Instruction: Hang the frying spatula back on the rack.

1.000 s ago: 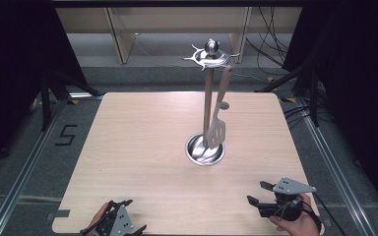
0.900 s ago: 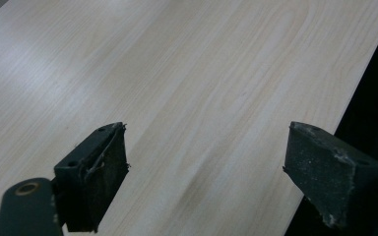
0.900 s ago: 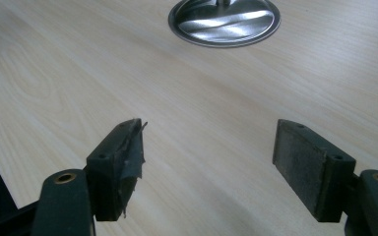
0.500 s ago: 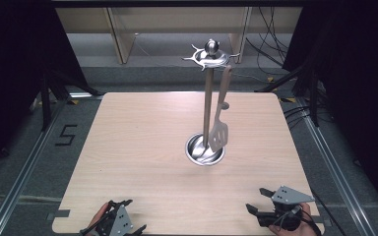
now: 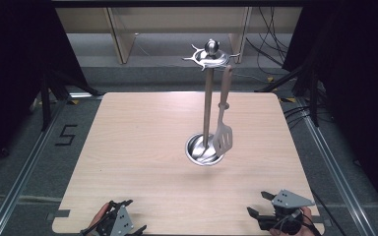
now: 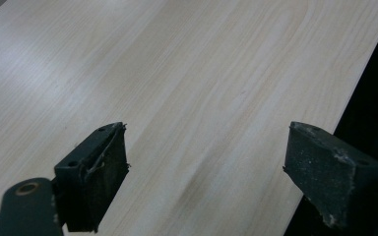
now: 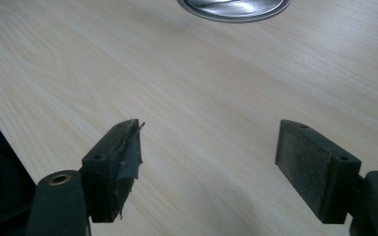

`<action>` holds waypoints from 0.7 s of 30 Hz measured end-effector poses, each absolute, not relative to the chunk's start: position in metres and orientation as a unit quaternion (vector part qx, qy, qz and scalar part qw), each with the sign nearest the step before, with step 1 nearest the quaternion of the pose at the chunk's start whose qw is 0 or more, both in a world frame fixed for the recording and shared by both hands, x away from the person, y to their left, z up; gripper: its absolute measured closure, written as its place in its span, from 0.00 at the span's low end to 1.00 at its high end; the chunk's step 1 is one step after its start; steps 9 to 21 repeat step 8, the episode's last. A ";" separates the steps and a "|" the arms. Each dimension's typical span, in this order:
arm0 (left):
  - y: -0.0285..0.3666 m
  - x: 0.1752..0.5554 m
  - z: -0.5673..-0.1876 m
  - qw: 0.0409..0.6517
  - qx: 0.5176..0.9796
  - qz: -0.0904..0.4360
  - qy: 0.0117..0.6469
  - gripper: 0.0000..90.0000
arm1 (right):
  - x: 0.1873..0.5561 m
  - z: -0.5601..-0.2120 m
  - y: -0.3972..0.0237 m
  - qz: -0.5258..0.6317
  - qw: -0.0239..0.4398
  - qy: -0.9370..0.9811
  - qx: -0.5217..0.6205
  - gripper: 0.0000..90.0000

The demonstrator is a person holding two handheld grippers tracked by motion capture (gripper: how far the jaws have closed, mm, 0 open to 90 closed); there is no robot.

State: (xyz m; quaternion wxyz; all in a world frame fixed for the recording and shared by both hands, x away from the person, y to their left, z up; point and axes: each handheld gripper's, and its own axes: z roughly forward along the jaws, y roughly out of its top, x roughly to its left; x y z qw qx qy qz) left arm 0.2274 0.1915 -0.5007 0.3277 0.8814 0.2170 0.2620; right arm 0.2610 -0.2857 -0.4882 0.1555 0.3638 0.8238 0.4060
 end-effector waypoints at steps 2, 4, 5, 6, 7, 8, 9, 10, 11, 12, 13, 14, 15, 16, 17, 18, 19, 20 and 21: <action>0.193 0.227 -0.499 0.322 0.887 0.256 0.212 0.17 | 0.261 -0.489 -0.286 0.407 0.152 0.823 0.366 0.29; 0.193 0.227 -0.499 0.322 0.886 0.256 0.211 0.17 | 0.260 -0.489 -0.286 0.405 0.156 0.823 0.366 0.29; 0.193 0.227 -0.499 0.323 0.886 0.256 0.212 0.17 | 0.260 -0.489 -0.287 0.404 0.156 0.822 0.369 0.29; 0.192 0.227 -0.499 0.322 0.886 0.256 0.212 0.17 | 0.259 -0.489 -0.287 0.405 0.160 0.820 0.372 0.29; 0.191 0.228 -0.501 0.327 0.881 0.263 0.218 0.17 | 0.259 -0.489 -0.287 0.409 0.162 0.816 0.375 0.29; 0.191 0.227 -0.501 0.330 0.881 0.260 0.219 0.17 | 0.258 -0.489 -0.287 0.408 0.166 0.815 0.376 0.29; 0.191 0.227 -0.501 0.330 0.881 0.260 0.219 0.17 | 0.258 -0.489 -0.287 0.408 0.166 0.815 0.376 0.29; 0.191 0.227 -0.501 0.330 0.881 0.260 0.219 0.17 | 0.258 -0.489 -0.287 0.408 0.166 0.815 0.376 0.29; 0.191 0.227 -0.501 0.330 0.881 0.260 0.219 0.17 | 0.258 -0.489 -0.287 0.408 0.166 0.815 0.376 0.29; 0.191 0.227 -0.501 0.330 0.881 0.260 0.219 0.17 | 0.258 -0.489 -0.287 0.408 0.166 0.815 0.376 0.29; 0.191 0.227 -0.501 0.330 0.881 0.260 0.219 0.17 | 0.258 -0.489 -0.287 0.408 0.166 0.815 0.376 0.29; 0.191 0.227 -0.501 0.330 0.881 0.260 0.219 0.17 | 0.258 -0.489 -0.287 0.408 0.166 0.815 0.376 0.29; 0.191 0.227 -0.501 0.330 0.881 0.260 0.219 0.17 | 0.258 -0.489 -0.287 0.408 0.166 0.815 0.376 0.29; 0.191 0.227 -0.501 0.330 0.881 0.260 0.219 0.17 | 0.258 -0.489 -0.287 0.408 0.166 0.815 0.376 0.29; 0.191 0.227 -0.501 0.330 0.881 0.260 0.219 0.17 | 0.258 -0.489 -0.287 0.408 0.166 0.815 0.376 0.29; 0.191 0.227 -0.501 0.330 0.881 0.260 0.219 0.17 | 0.258 -0.489 -0.287 0.408 0.166 0.815 0.376 0.29; 0.191 0.227 -0.501 0.330 0.881 0.260 0.219 0.17 | 0.258 -0.489 -0.287 0.408 0.166 0.815 0.376 0.29; 0.191 0.227 -0.501 0.330 0.881 0.260 0.219 0.17 | 0.258 -0.489 -0.287 0.408 0.166 0.815 0.376 0.29; 0.191 0.227 -0.501 0.330 0.881 0.260 0.219 0.17 | 0.258 -0.489 -0.287 0.408 0.166 0.815 0.376 0.29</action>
